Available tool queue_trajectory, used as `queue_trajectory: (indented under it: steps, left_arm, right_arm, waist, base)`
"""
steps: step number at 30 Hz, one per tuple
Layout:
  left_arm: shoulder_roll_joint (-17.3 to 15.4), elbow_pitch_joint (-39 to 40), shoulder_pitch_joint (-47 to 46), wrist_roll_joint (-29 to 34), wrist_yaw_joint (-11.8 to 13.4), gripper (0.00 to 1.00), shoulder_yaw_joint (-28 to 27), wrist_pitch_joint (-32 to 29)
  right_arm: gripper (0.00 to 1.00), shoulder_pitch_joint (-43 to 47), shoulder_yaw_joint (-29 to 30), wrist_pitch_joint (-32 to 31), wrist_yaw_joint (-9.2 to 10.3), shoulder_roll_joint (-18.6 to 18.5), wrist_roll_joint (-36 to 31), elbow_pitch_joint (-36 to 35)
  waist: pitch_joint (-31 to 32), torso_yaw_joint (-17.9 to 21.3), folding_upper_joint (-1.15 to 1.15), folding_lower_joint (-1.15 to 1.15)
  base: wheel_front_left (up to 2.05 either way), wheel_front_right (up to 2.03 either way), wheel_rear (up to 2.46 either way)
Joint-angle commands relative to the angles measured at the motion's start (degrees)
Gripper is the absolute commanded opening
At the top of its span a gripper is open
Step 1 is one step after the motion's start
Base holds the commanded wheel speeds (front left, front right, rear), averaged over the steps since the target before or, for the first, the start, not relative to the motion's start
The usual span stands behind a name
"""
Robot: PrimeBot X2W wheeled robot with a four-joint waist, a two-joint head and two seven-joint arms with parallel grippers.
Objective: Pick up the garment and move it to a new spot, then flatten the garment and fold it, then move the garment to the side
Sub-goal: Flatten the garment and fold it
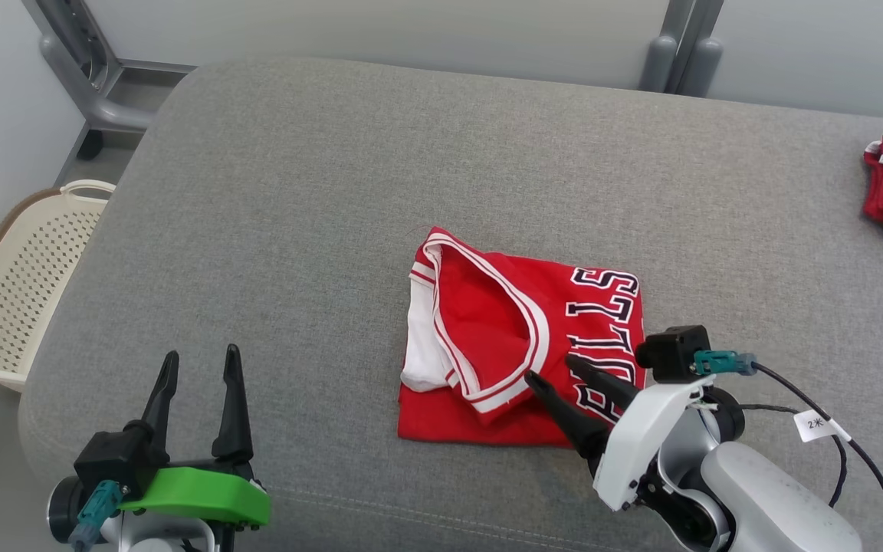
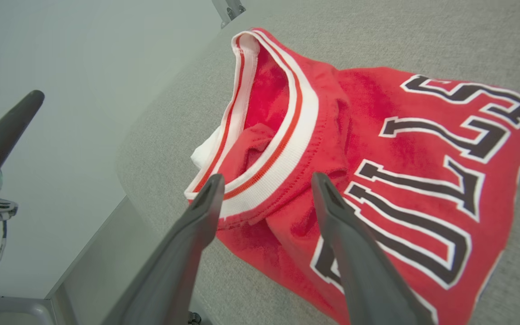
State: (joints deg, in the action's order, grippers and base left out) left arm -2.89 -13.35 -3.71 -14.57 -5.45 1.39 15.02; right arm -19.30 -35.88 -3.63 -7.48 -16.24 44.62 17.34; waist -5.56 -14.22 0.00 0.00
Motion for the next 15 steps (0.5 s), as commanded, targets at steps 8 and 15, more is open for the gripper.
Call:
queue_trajectory:
  steps: [8,15]
  left_arm:
    - [0.0,0.3,0.3,0.0,0.4,1.00,0.1,0.1]
    - [-0.1,0.1,-0.2,0.0,0.2,1.00,0.3,0.1]
  right_arm:
    - [1.00,1.8,2.1,-2.7,-0.01,2.0,-1.2,1.4]
    - [0.44,0.4,3.2,-2.3,-0.01,4.5,-2.1,4.5]
  waist:
    - [-0.4,-0.1,0.00,0.00]
    - [-1.0,-0.8,0.00,0.00]
  base:
    - [0.00,0.00,0.00]
    - [0.00,0.00,0.00]
